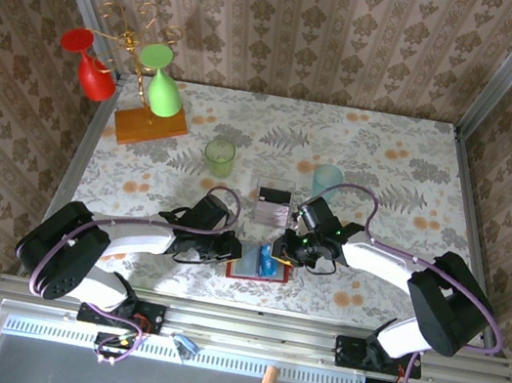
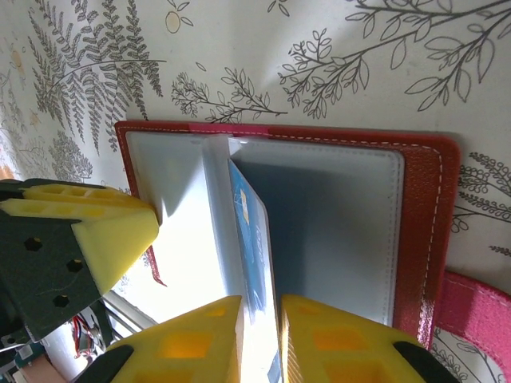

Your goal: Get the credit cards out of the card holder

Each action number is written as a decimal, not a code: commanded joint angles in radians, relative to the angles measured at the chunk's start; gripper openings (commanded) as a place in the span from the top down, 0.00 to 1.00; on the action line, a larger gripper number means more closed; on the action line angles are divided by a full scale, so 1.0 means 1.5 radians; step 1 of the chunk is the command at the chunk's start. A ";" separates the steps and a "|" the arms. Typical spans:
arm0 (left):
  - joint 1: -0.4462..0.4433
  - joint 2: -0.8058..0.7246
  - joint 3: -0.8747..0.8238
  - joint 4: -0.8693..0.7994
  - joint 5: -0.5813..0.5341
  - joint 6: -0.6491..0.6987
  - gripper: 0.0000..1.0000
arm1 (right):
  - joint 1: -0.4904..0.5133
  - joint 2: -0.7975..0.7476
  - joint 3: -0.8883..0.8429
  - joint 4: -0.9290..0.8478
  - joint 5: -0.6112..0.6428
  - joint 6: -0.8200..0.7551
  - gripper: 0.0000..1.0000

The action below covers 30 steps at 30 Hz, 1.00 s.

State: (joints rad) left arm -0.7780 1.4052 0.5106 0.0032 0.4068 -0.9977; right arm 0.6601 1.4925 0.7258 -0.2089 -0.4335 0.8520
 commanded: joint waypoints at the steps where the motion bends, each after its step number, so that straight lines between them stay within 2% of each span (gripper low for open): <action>1: 0.003 0.004 -0.003 -0.031 -0.010 0.011 0.84 | 0.007 -0.010 -0.015 -0.002 -0.013 0.017 0.81; 14: 0.002 -0.003 0.000 -0.035 -0.011 0.010 0.84 | 0.014 -0.017 -0.018 -0.013 -0.014 0.021 0.87; 20: 0.004 -0.017 0.008 -0.046 -0.013 0.013 0.81 | 0.015 -0.024 -0.013 -0.022 -0.011 0.019 0.89; 30: 0.023 -0.063 0.011 -0.078 -0.020 0.025 0.76 | 0.013 -0.057 0.028 -0.115 0.031 -0.035 0.92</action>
State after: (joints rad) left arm -0.7555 1.3479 0.5129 -0.0738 0.3923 -0.9852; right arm 0.6750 1.4345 0.7219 -0.2882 -0.4263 0.8513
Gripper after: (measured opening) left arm 0.232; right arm 0.087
